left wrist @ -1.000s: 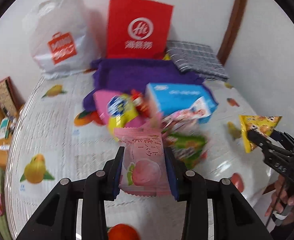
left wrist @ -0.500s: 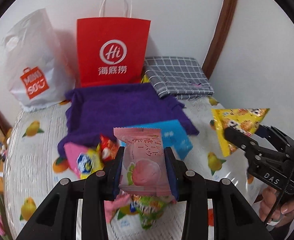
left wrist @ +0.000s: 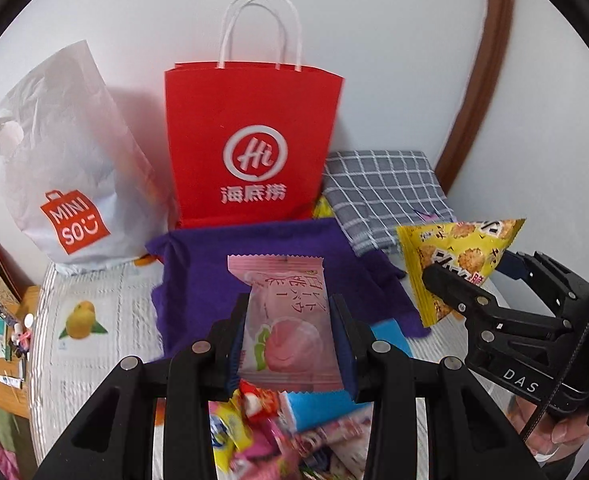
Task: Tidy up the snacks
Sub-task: 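Carry both snacks onto the purple towel and open both grippers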
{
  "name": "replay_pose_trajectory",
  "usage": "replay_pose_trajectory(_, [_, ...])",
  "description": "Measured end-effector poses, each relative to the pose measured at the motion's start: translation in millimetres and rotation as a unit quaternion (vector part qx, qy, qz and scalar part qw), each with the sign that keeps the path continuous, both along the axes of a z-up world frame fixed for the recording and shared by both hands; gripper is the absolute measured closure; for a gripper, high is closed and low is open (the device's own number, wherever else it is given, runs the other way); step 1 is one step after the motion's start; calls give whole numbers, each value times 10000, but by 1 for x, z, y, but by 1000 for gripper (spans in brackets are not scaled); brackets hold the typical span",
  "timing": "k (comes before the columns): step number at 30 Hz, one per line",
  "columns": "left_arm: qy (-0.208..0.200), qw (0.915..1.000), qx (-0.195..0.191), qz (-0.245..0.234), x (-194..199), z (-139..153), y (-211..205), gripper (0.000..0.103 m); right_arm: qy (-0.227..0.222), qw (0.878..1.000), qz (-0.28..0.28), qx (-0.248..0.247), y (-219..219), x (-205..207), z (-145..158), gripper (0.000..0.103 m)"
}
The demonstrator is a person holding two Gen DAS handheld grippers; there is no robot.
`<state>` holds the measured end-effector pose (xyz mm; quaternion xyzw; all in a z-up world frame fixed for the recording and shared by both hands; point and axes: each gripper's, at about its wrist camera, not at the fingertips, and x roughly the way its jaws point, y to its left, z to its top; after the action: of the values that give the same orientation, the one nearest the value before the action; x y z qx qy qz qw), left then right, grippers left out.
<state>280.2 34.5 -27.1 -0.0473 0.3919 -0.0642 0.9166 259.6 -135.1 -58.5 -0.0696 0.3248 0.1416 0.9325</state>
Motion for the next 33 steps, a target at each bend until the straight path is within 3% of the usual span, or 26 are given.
replay_pose_trajectory(18, [250, 9991, 13, 354, 93, -21, 34, 67, 10, 10000, 47, 30, 11, 95, -10, 36])
replay_pose_trajectory(25, [560, 9980, 26, 302, 129, -53, 40, 67, 141, 9998, 130, -6, 9, 131, -33, 36])
replay_pose_trajectory(33, [1053, 9941, -183, 160, 154, -98, 41, 67, 669, 9968, 323, -293, 6, 159, -77, 36])
